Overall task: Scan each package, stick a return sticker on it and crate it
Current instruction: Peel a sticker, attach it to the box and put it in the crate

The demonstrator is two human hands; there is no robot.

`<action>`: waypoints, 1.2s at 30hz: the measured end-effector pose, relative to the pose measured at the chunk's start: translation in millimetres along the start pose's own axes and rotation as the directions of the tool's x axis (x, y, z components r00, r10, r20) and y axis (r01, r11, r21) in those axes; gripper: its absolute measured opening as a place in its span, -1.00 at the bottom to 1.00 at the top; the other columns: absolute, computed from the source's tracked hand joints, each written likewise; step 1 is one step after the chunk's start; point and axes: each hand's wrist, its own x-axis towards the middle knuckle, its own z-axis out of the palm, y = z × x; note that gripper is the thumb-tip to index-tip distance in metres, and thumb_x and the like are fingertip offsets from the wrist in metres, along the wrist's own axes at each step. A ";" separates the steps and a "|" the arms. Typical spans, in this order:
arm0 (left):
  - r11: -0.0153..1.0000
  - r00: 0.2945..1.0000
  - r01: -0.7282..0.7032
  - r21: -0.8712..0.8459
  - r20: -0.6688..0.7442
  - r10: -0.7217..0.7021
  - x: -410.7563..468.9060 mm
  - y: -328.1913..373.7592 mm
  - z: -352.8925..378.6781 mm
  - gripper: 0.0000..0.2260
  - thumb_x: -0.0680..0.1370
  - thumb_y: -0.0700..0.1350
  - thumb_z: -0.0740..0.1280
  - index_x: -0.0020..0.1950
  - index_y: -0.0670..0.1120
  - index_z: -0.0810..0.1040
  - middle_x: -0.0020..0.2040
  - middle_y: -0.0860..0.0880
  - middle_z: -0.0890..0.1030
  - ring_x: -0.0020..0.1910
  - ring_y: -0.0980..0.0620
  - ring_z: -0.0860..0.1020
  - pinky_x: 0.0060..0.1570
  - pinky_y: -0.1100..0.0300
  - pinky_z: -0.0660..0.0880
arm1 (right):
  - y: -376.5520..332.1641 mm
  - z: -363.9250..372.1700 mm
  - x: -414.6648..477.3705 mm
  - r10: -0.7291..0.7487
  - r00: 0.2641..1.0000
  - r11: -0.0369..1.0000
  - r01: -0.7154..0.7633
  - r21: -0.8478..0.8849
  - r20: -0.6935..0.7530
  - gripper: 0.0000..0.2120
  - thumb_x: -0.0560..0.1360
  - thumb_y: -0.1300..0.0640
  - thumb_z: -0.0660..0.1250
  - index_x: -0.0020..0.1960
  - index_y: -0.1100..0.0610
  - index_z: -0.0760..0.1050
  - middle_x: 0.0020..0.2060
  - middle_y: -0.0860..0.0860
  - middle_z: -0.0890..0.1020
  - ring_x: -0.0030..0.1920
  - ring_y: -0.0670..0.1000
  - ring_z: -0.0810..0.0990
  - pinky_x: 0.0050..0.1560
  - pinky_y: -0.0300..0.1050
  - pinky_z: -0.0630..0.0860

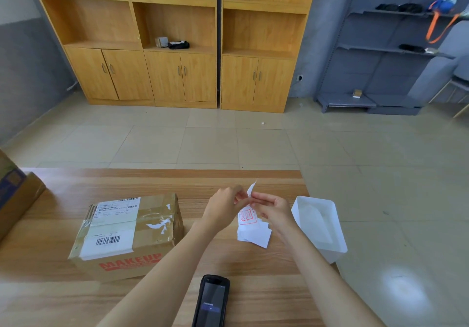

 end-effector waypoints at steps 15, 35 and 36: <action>0.999 1.000 -0.021 0.030 0.019 0.020 0.1 2.9 3.1 -0.82 0.58 -0.03 0.28 -0.02 -0.10 0.61 -0.08 0.02 0.66 -0.09 0.04 0.58 -0.09 0.07 0.50 | -1.0 -2.3 -3.4 0.019 0.999 0.999 -0.021 -0.026 -0.047 -0.82 0.48 0.32 0.39 0.06 0.18 0.62 -0.11 0.03 0.68 -0.14 -0.11 0.63 -0.33 -0.43 0.46; 0.998 0.999 0.047 0.036 0.001 -0.047 -3.7 4.7 5.8 -0.84 0.59 -0.04 0.25 -0.03 -0.08 0.58 -0.08 0.06 0.64 -0.10 0.03 0.56 -0.12 0.11 0.44 | -2.7 5.3 -7.5 0.020 0.994 0.982 -0.040 -0.184 -0.107 -0.85 0.52 0.12 0.37 0.04 0.15 0.62 -0.18 -0.06 0.63 -0.27 -0.24 0.55 -0.44 -0.44 0.35; 0.998 0.998 0.056 0.034 -0.001 -0.056 -4.5 3.9 6.5 -0.84 0.59 -0.04 0.24 -0.03 -0.08 0.57 -0.08 0.06 0.64 -0.10 0.02 0.56 -0.12 0.10 0.44 | -1.6 6.6 -7.6 0.020 0.994 0.981 -0.040 -0.189 -0.111 -0.85 0.52 0.12 0.37 0.04 0.15 0.62 -0.18 -0.07 0.63 -0.27 -0.23 0.55 -0.45 -0.45 0.35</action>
